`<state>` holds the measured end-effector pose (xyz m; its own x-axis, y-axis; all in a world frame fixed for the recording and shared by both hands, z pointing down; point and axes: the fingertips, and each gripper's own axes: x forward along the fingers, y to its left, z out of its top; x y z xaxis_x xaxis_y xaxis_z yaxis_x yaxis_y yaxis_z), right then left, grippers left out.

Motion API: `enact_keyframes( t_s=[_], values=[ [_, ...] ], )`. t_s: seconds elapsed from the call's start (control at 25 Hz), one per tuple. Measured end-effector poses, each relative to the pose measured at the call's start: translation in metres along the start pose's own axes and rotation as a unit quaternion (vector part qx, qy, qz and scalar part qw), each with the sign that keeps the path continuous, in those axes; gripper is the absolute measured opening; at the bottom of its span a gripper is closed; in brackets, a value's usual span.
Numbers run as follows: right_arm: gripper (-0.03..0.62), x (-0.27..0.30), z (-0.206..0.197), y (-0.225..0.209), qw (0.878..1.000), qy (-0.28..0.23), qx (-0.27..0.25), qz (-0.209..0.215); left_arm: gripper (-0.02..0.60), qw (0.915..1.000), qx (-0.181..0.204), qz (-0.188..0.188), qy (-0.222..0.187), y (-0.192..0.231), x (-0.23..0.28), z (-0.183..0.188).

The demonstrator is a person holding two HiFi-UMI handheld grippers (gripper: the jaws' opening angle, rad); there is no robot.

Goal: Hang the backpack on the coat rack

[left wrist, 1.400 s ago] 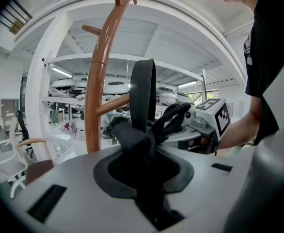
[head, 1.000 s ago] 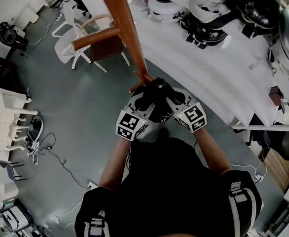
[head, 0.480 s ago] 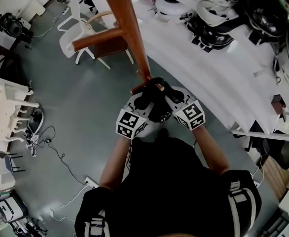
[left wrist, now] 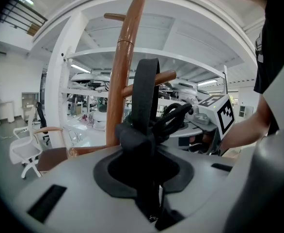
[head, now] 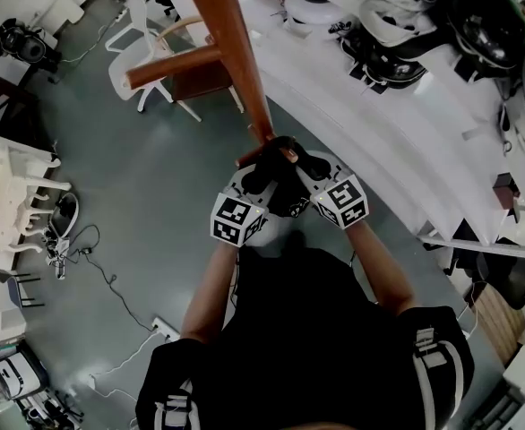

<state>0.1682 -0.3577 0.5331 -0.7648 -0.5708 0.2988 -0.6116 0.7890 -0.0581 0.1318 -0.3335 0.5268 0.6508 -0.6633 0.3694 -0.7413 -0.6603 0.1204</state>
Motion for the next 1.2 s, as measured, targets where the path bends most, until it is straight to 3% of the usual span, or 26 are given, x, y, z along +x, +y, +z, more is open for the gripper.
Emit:
enact_keyframes(
  t_s=[0.48,1.2],
  values=[
    [0.083,0.012,-0.013,-0.004,1.0,0.019,0.0,-0.001,0.091,0.9983,-0.055,0.016,0.009,0.008,0.007,-0.016],
    [0.083,0.026,-0.028,-0.014,0.999,0.036,0.013,0.003,0.091,0.9976,-0.06,0.026,0.025,0.019,0.02,-0.028]
  ],
)
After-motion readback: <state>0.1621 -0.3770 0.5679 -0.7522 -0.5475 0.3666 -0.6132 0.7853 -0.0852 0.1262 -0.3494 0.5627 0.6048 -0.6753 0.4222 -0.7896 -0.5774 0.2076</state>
